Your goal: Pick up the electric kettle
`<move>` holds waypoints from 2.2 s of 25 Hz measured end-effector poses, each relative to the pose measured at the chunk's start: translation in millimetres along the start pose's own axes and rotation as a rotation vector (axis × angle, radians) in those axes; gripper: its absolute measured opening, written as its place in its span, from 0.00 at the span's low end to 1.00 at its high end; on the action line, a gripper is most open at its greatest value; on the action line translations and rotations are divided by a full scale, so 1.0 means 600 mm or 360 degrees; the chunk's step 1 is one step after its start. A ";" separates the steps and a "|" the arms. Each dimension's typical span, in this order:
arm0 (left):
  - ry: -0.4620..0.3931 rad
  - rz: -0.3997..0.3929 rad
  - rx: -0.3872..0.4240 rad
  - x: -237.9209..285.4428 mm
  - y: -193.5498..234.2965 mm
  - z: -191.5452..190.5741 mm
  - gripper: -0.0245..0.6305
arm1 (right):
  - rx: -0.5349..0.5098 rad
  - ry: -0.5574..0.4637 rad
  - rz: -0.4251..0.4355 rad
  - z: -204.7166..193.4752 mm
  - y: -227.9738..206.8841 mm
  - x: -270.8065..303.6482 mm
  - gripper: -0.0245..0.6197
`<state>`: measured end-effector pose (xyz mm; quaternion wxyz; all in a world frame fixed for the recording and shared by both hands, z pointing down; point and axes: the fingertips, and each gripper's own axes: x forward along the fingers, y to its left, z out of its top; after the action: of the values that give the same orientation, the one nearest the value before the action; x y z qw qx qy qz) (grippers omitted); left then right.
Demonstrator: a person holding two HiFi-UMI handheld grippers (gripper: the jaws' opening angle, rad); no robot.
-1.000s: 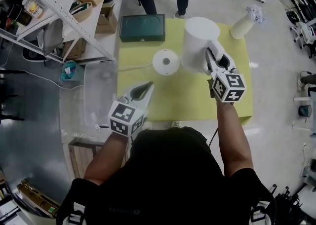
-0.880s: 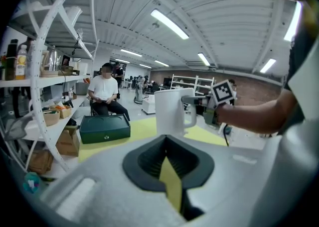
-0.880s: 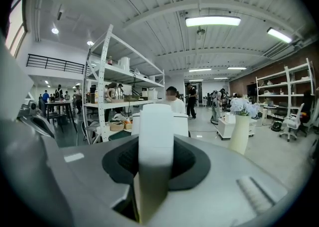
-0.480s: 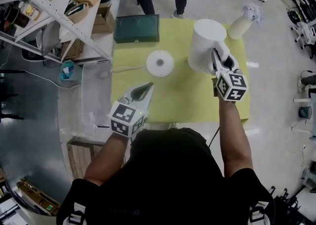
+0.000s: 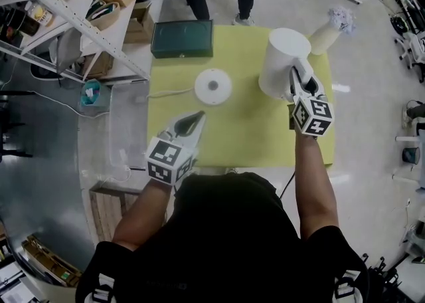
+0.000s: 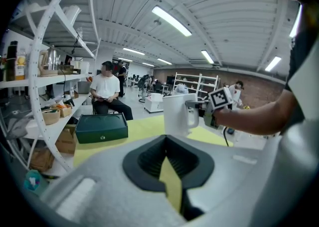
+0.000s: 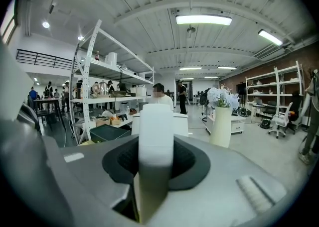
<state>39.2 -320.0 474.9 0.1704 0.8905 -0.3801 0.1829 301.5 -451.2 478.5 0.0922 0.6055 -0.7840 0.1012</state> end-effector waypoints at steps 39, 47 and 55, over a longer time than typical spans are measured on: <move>-0.0016 -0.0131 0.0007 -0.047 -0.018 -0.015 0.04 | 0.0080 0.0254 -0.0061 -0.115 0.033 -0.087 0.25; -0.0019 -0.0148 0.0034 -0.075 -0.003 -0.019 0.04 | 0.0145 0.0253 -0.0183 -0.123 0.034 -0.106 0.28; -0.0033 -0.0184 0.0059 -0.105 0.003 -0.026 0.04 | 0.0193 0.0257 -0.0307 -0.137 0.040 -0.155 0.24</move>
<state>-6.1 -275.6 460.2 0.1603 0.9158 -0.3263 0.1705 303.2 -336.5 531.4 0.1275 0.6725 -0.7046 0.1873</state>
